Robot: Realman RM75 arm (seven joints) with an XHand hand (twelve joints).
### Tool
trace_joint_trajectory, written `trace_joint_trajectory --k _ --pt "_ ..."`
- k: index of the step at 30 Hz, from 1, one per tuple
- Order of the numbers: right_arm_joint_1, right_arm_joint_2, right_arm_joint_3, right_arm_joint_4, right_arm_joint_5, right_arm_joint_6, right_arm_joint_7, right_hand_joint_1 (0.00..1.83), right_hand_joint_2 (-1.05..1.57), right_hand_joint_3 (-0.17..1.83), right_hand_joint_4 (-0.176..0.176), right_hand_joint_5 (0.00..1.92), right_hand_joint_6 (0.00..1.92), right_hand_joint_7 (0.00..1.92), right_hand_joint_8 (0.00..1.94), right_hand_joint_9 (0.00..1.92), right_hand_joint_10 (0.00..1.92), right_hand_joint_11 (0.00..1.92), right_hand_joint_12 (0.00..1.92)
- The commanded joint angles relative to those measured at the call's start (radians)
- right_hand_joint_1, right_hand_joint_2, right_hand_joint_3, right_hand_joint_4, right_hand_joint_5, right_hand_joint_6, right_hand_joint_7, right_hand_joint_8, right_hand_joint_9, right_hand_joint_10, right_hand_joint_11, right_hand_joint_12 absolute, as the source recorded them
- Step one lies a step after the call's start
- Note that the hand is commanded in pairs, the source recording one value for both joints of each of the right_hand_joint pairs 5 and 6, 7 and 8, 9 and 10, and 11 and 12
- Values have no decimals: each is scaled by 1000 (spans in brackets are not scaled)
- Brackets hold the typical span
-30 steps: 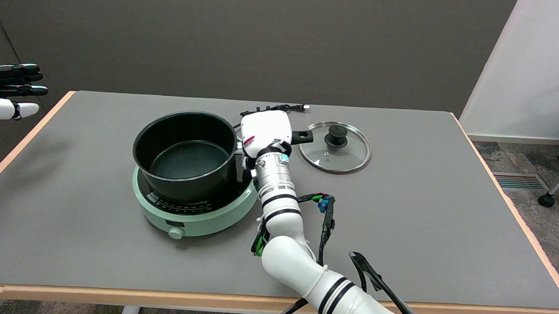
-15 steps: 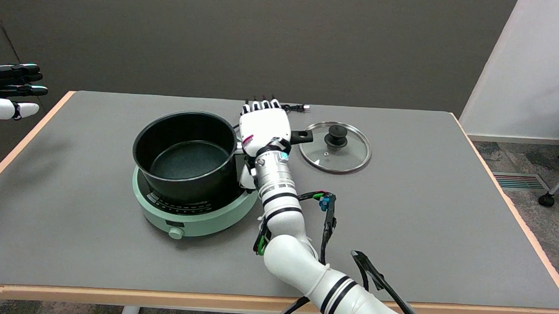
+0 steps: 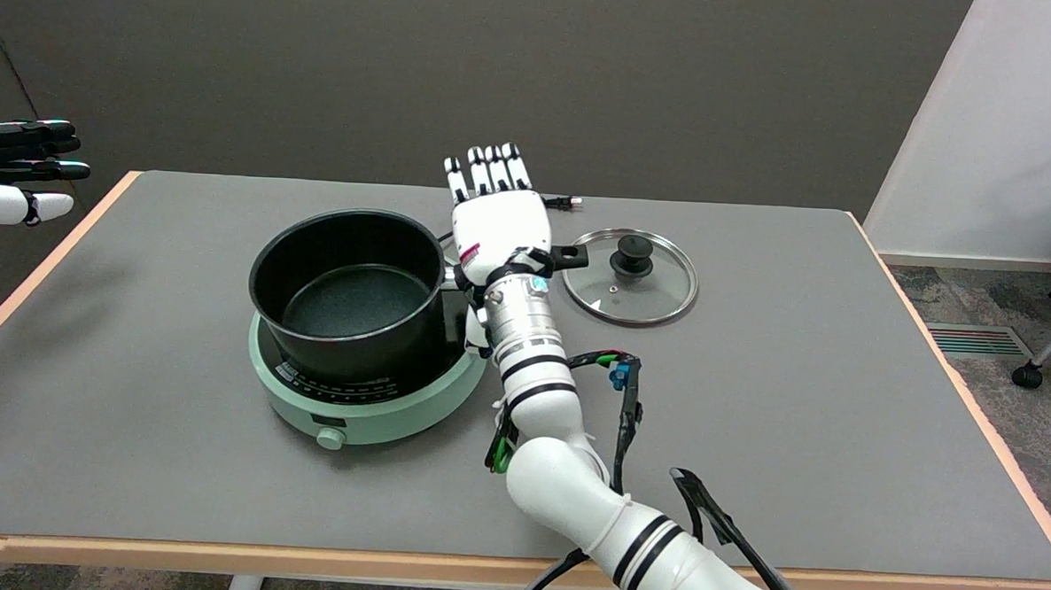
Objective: Place the soup pot onto the induction stove.
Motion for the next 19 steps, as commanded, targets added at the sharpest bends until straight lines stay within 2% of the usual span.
trace_joint_trajectory --k 1,7,19 --pt "-93 73 5 257 -18 -49 -2 1209 -652 1236 70 84 84 84 84 84 84 84 84" --pt "-166 121 7 394 -8 -62 -61 1203 -662 1252 89 37 37 37 37 37 37 37 37" --pt "-315 245 26 628 -6 7 -68 1194 -696 1323 104 31 31 31 31 31 31 31 31"
